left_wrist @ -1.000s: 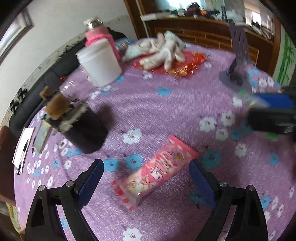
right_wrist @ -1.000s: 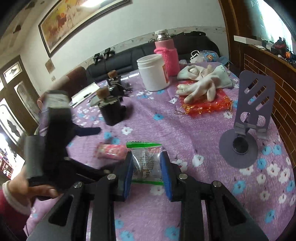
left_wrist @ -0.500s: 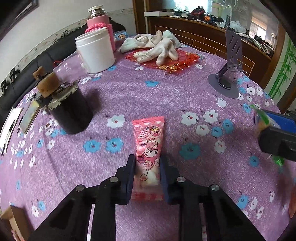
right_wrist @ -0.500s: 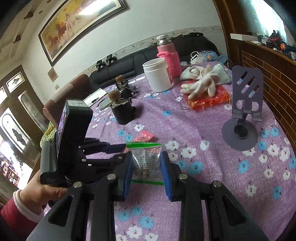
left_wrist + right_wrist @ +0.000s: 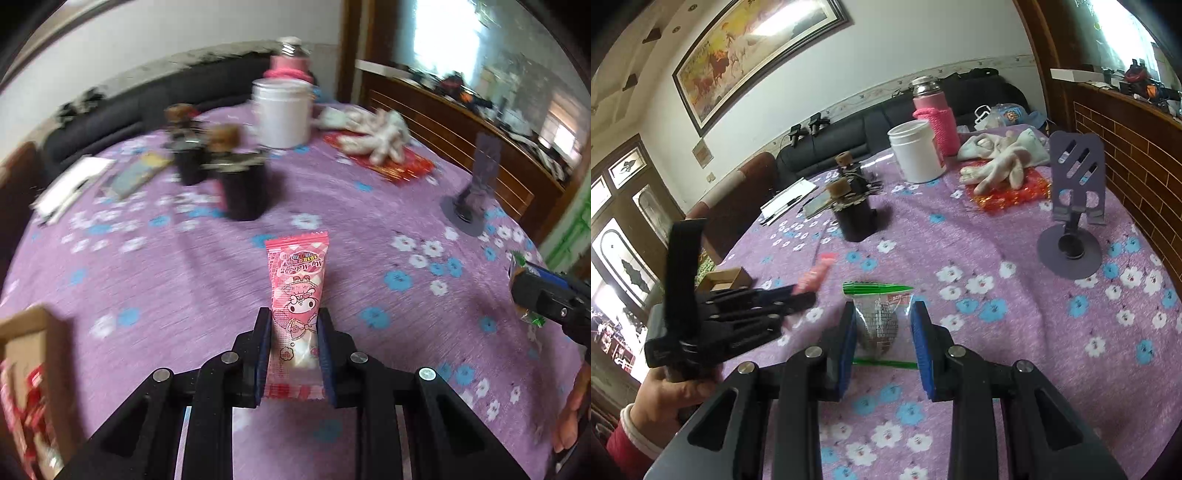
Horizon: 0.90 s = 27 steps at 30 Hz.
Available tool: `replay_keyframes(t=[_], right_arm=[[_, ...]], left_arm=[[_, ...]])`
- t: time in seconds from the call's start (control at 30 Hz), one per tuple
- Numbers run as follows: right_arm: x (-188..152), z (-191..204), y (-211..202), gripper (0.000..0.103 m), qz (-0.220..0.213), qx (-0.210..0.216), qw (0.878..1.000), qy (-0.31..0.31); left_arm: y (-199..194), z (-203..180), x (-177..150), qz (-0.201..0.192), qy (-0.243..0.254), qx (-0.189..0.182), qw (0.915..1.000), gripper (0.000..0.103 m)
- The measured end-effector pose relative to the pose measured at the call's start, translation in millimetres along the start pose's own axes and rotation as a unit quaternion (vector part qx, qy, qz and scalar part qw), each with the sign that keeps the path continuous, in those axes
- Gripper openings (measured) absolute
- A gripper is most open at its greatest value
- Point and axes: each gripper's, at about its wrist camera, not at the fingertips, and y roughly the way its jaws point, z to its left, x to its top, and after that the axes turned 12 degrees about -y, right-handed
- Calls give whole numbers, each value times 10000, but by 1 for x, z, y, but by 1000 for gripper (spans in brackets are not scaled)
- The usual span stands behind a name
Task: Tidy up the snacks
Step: 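Carry both held bags over the cardboard box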
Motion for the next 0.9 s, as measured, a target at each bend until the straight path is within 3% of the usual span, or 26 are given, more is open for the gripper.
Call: replay_keyframes(t=[0.3, 0.9], right_arm=[[-9, 48, 6, 28, 56, 364, 9991, -221], [-18, 190, 33, 28, 366, 1240, 9848, -1156]], left_arm=[[-75, 57, -41, -639, -572, 1092, 9903, 24], [-160, 166, -104, -1057, -1550, 1871, 9643, 24]])
